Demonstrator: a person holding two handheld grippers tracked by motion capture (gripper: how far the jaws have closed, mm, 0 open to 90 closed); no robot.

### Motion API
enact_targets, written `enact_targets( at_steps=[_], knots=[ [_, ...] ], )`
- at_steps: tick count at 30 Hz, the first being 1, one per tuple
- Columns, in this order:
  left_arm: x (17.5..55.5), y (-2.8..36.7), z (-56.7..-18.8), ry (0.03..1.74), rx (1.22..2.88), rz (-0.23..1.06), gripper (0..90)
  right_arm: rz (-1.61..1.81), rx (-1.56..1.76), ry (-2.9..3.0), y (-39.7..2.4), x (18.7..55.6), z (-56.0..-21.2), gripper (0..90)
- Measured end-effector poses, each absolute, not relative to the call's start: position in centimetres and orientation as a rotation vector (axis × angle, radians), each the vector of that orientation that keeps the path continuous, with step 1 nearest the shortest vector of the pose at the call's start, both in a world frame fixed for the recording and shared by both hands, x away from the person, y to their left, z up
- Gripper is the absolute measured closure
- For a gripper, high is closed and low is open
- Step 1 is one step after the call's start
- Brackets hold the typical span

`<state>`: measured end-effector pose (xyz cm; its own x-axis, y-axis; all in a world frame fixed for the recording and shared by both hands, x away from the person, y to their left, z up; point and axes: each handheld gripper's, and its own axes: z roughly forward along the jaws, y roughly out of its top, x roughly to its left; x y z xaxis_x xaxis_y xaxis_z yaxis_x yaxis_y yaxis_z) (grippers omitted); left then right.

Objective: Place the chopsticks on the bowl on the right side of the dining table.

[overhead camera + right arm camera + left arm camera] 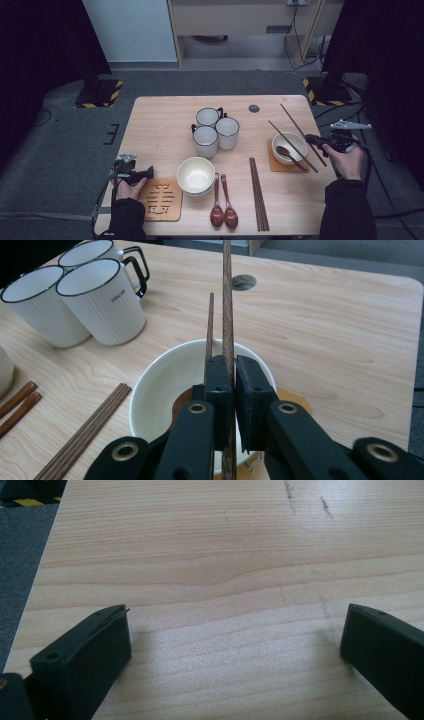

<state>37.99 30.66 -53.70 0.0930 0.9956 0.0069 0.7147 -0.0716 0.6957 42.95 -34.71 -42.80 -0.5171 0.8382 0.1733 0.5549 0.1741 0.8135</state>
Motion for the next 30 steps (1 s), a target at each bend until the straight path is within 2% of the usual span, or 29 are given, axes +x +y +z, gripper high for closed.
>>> enact_targets(
  at_steps=[30],
  knots=[
    [38.0, 30.7, -53.7, 1.675, 1.844, 0.686, 0.0, 1.146, 1.377, 2.247, -33.7, 44.0, -46.0, 85.0]
  ],
)
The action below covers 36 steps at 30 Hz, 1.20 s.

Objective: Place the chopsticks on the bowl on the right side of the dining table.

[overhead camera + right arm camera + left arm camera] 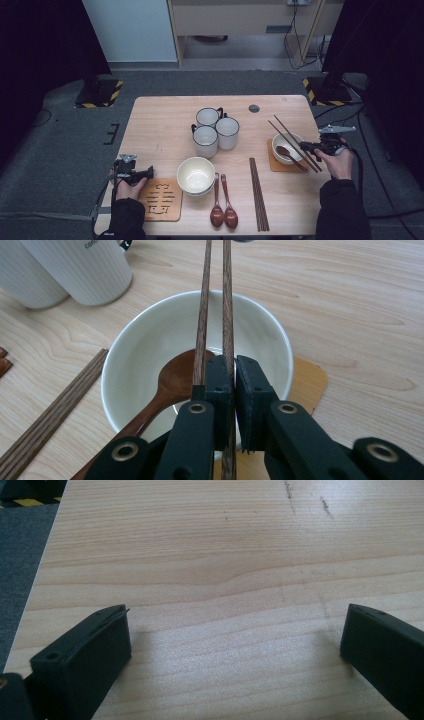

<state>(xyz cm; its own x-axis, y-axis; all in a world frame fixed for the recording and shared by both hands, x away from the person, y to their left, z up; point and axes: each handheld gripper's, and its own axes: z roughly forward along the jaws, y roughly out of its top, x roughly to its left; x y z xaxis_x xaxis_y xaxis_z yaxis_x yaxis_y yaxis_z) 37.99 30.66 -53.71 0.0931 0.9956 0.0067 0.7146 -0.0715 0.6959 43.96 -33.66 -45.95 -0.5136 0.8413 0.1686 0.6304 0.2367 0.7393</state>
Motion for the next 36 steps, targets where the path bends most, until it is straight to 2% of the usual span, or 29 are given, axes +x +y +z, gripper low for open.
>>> enact_targets(
  at_steps=[36],
  knots=[
    [37.99, 30.66, -53.71, 1.675, 1.844, 0.686, 0.0, 1.142, 1.375, 2.258, -33.26, 43.93, -46.02, 83.5]
  ],
)
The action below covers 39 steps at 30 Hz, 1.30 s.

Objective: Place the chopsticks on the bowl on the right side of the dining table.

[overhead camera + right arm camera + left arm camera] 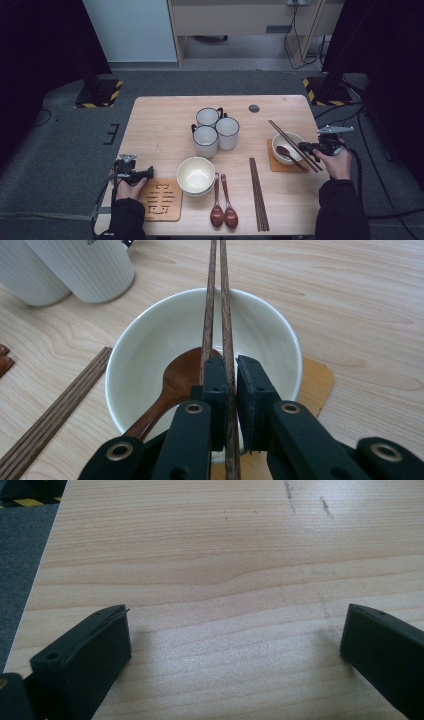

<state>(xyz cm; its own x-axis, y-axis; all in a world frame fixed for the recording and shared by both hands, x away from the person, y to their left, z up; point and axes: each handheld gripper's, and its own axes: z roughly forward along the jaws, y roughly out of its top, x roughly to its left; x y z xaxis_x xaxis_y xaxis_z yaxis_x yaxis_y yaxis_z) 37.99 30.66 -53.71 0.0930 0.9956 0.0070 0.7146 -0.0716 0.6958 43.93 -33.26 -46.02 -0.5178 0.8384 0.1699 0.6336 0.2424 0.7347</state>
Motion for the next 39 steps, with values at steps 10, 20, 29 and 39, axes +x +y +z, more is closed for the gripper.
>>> enact_targets(
  at_steps=[10, 20, 29, 39],
  knots=[
    [37.99, 30.66, -53.70, 1.675, 1.844, 0.686, 0.0, 1.124, 1.364, 2.273, -33.26, 44.03, -46.29, 84.7],
    [37.99, 30.66, -53.70, 1.675, 1.844, 0.686, 0.0, 1.124, 1.366, 2.271, -33.06, 44.05, -46.29, 84.8],
    [37.99, 30.66, -53.70, 1.675, 1.844, 0.686, 0.0, 1.135, 1.356, 2.268, -33.03, 44.12, -46.30, 84.4],
    [37.99, 30.66, -53.71, 1.675, 1.844, 0.686, 0.0, 1.165, 1.328, 2.235, -32.91, 43.87, -45.49, 70.4]
  ],
)
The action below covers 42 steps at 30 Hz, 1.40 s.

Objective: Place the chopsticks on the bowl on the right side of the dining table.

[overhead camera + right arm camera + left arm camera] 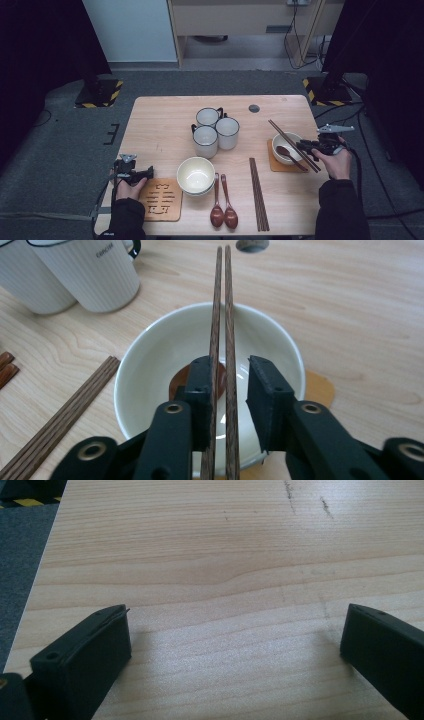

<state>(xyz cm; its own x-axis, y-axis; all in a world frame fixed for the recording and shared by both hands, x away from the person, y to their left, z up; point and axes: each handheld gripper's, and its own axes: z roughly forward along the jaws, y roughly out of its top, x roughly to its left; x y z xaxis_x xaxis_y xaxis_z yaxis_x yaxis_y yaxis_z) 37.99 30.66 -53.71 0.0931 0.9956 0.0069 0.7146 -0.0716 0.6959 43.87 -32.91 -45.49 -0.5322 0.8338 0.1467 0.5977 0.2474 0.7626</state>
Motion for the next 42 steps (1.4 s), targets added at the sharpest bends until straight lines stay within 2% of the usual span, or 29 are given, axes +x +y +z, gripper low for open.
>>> enact_targets(
  at_steps=[10, 15, 31, 42],
  knots=[
    [38.0, 30.7, -53.7, 1.675, 1.844, 0.686, 0.0, 1.136, 1.238, 2.242, -32.1, 43.8, -45.1, 55.0],
    [38.0, 30.7, -53.7, 1.675, 1.844, 0.686, 0.0, 1.108, 1.242, 2.269, -31.9, 43.8, -45.6, 54.0],
    [38.0, 30.7, -53.7, 1.675, 1.844, 0.686, 0.0, 1.057, 1.226, 2.312, -31.9, 43.8, -46.3, 76.3],
    [38.0, 30.7, -53.7, 1.675, 1.844, 0.685, 0.0, 1.070, 1.228, 2.314, -32.1, 43.8, -46.3, 78.0]
  ],
)
